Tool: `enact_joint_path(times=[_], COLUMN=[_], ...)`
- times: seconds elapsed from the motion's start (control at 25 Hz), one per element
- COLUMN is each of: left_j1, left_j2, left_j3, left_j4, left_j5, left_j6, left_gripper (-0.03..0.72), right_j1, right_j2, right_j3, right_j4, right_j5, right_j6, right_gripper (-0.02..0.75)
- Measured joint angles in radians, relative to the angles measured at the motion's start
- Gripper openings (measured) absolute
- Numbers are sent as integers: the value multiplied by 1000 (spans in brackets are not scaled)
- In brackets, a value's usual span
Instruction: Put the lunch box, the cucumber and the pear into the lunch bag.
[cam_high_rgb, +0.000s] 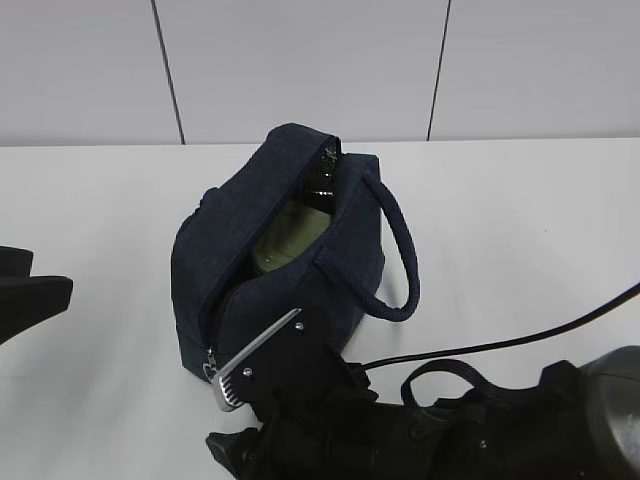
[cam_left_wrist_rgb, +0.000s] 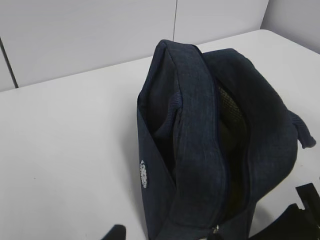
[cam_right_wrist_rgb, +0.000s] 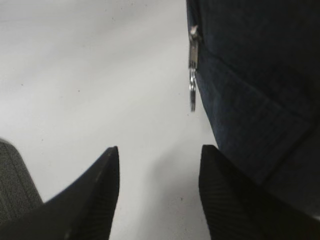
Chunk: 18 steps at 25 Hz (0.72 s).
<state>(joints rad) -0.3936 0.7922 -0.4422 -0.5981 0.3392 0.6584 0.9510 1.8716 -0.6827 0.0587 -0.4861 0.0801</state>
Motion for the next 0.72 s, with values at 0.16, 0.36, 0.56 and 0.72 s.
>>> enact_joint_path(times=[0.16, 0.36, 0.56, 0.72], left_j1=[0, 0, 0, 0], left_j2=[0, 0, 0, -5], left_j3=[0, 0, 0, 0], left_j4=[-4, -8, -14, -17], left_j5=[1, 1, 1, 2], left_j6=[0, 0, 0, 0], left_gripper=[299, 299, 299, 299], right_j1=[0, 0, 0, 0], right_j2=[25, 63, 71, 75], right_j3=[-24, -48, -80, -105], right_j4=[23, 53, 120, 127], right_j5=[-13, -13, -13, -13], right_j6=[-18, -36, -95, -106], right_gripper=[391, 391, 391, 390])
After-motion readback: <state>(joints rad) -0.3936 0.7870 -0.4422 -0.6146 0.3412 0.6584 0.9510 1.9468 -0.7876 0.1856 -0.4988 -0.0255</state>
